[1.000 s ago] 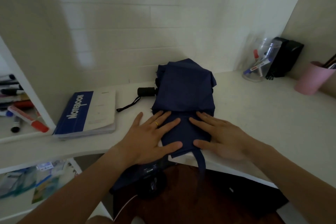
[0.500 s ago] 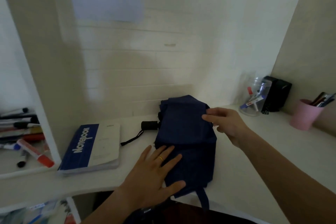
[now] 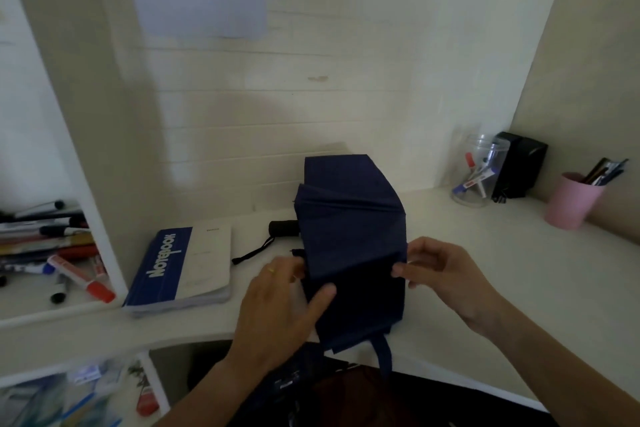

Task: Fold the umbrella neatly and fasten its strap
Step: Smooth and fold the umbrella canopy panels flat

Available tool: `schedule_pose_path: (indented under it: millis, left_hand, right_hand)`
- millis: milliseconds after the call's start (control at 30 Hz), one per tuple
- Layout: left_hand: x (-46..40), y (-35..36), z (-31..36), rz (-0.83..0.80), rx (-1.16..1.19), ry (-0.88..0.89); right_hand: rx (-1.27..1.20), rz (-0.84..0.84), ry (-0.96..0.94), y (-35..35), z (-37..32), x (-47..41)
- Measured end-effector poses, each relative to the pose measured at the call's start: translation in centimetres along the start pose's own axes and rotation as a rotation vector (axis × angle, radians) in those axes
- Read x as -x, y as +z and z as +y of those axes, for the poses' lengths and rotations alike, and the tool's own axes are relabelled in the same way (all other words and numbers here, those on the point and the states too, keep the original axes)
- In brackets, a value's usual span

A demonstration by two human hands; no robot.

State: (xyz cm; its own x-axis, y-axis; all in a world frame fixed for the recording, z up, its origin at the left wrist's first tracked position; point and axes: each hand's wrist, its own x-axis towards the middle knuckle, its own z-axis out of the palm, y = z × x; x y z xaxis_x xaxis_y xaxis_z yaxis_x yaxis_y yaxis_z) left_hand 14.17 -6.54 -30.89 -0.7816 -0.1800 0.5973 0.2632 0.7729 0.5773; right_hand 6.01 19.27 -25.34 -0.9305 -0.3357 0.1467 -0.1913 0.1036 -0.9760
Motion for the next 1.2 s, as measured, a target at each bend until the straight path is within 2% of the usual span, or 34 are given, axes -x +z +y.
schedule_pose_path:
  millis: [33, 100, 133, 200, 300, 367, 467, 533, 667, 833, 967, 1100, 1200]
  left_hand:
    - [-0.3, -0.4, 0.8, 0.046, 0.157, -0.144]
    - [-1.4, -0.9, 2.2, -0.031, 0.478, -0.402]
    - [-1.9, -0.9, 2.6, -0.116, 0.585, -0.489]
    - [-2.3, -0.7, 3.0, -0.211, 0.643, -0.555]
    - [-2.3, -0.4, 2.9, -0.119, 0.609, -0.542]
    - [-2.0, -0.2, 2.8, -0.102, 0.631, -0.516]
    - [-1.7, -0.5, 2.9, -0.177, 0.705, -0.510]
    - [-1.5, -0.7, 2.8, -0.252, 0.695, -0.493]
    - [-1.7, -0.9, 2.5, -0.383, 0.636, -0.495]
    - [-2.1, -0.4, 2.3, -0.310, 0.775, -0.632]
    - [-1.7, 0.0, 1.8, -0.279, 0.638, -0.543]
    - [-1.0, -0.3, 1.7, -0.426, 0.657, -0.524]
    - [-0.4, -0.8, 1.6, -0.517, 0.572, -0.493]
  right_hand:
    - [-0.010, -0.017, 0.008, 0.1, 0.7, 0.4]
    - [0.004, -0.028, 0.000, 0.1, 2.0, 1.1]
    - [0.025, -0.031, -0.009, 0.0, 2.3, 1.4]
    - [0.082, -0.041, -0.045, 0.0, 2.5, 1.9]
    - [0.179, -0.033, -0.115, 0.2, 2.4, 2.0]
    - [0.286, 0.032, -0.172, 0.4, 2.5, 1.9]
    - [0.511, 0.155, -0.337, 0.4, 2.7, 2.0]
    - [0.616, 0.179, -0.439, 0.4, 2.8, 2.4]
    - [0.773, 0.155, -0.537, -0.1, 3.4, 2.8]
    - [0.870, 0.101, -0.576, 0.1, 3.6, 3.4]
    - [0.940, 0.070, -0.626, 0.2, 3.4, 3.8]
    - [1.010, 0.046, -0.674, -0.2, 3.6, 3.8]
    - [1.031, 0.043, -0.686, -0.4, 4.0, 3.8]
